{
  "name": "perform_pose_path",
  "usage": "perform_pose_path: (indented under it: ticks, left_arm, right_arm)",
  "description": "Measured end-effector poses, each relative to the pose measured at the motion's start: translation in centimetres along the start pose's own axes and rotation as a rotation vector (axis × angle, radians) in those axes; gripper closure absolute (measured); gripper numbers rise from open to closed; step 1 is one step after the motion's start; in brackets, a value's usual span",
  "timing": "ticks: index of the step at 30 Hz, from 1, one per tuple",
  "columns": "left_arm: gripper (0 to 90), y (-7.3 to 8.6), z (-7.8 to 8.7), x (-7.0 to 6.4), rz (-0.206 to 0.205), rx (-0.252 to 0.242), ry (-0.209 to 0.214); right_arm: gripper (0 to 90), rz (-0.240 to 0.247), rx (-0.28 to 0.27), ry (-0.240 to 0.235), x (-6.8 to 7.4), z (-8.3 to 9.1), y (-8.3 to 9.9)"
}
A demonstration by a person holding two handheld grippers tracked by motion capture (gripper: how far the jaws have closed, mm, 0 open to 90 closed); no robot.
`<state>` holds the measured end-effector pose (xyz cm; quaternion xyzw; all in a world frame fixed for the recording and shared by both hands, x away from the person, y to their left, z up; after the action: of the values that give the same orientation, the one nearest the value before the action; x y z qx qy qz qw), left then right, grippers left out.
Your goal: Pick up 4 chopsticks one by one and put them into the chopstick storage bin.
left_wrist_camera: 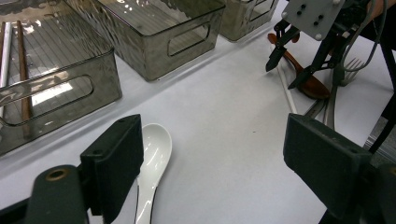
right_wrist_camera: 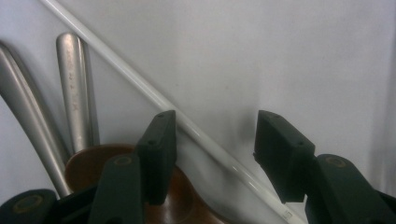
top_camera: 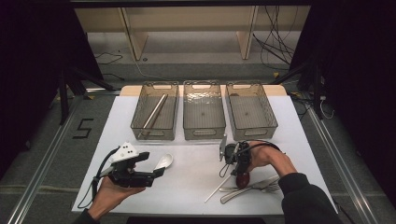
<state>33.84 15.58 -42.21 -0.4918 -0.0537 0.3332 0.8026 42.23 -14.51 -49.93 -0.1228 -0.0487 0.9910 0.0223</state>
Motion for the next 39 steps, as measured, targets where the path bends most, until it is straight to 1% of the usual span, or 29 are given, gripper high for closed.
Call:
perform_pose_path:
  ticks: [3, 5, 7, 9, 10, 11, 12, 13, 17, 25, 28, 30, 39]
  left_arm:
    - [19.6, 0.0, 0.0, -0.02, -0.002, 0.002, 0.001]
    - [19.6, -0.01, 0.0, -0.03, -0.002, 0.002, 0.002]
    - [19.6, -0.02, 0.0, -0.05, -0.001, 0.0, 0.001]
    - [19.6, 0.0, 0.01, -0.04, -0.004, 0.004, 0.002]
    - [19.6, 0.01, 0.01, -0.04, -0.004, 0.005, 0.002]
    - [19.6, 0.01, 0.0, -0.04, -0.004, 0.005, 0.002]
    - [19.6, 0.01, 0.0, -0.04, -0.005, 0.005, 0.002]
    - [19.6, 0.01, -0.02, -0.04, -0.005, 0.006, 0.002]
    - [19.6, 0.02, -0.12, -0.06, -0.005, 0.005, 0.002]
    - [19.7, 0.0, -0.17, -0.18, -0.009, 0.007, 0.004]
    - [19.7, -0.03, -0.18, -0.22, -0.006, 0.002, 0.004]
    - [19.7, -0.01, -0.18, -0.21, -0.01, 0.007, 0.005]
    - [19.8, -0.02, -0.19, -0.26, -0.011, 0.013, 0.009]
  right_arm:
    - [49.5, 0.01, 0.012, -0.009, -0.01, -0.02, 0.0]
    - [49.6, 0.013, 0.01, -0.012, 0.06, -0.06, -0.08]
    - [49.9, 0.025, 0.02, -0.018, 0.11, -0.06, -0.08]
    - [50.7, 0.038, 0.044, -0.02, 0.29, -0.35, 0.05]
    - [50.9, 0.047, 0.046, -0.022, 0.35, -0.49, 0.07]
    - [51.4, 0.045, 0.051, -0.024, 0.32, -0.41, 0.06]
    - [52.9, 0.039, 0.051, -0.029, 0.36, -0.4, 0.05]
    - [54.4, 0.049, 0.047, -0.032, 0.38, -0.43, 0.05]
    - [59.6, 0.058, 0.042, -0.042, 0.56, -0.38, -0.02]
    - [66.7, 0.095, 0.054, -0.047, 0.68, -0.3, -0.19]
    - [70.4, 0.094, 0.05, -0.047, 0.66, -0.3, -0.21]
    - [72.8, 0.109, 0.047, -0.046, 0.6, -0.31, -0.24]
    - [83.2, 0.136, 0.041, -0.056, 0.61, -0.38, -0.41]
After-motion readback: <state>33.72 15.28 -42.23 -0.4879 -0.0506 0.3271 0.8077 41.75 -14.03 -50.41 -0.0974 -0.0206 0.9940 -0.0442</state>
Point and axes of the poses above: each handheld gripper's, and its own axes: z roughly backward along the jaws, y roughly out of its underside, x roughly to its left, the point moved 5 cm from there along -z, roughly forward along the jaws, and after that the axes turned 11 degrees about y, right-handed, at the moved point
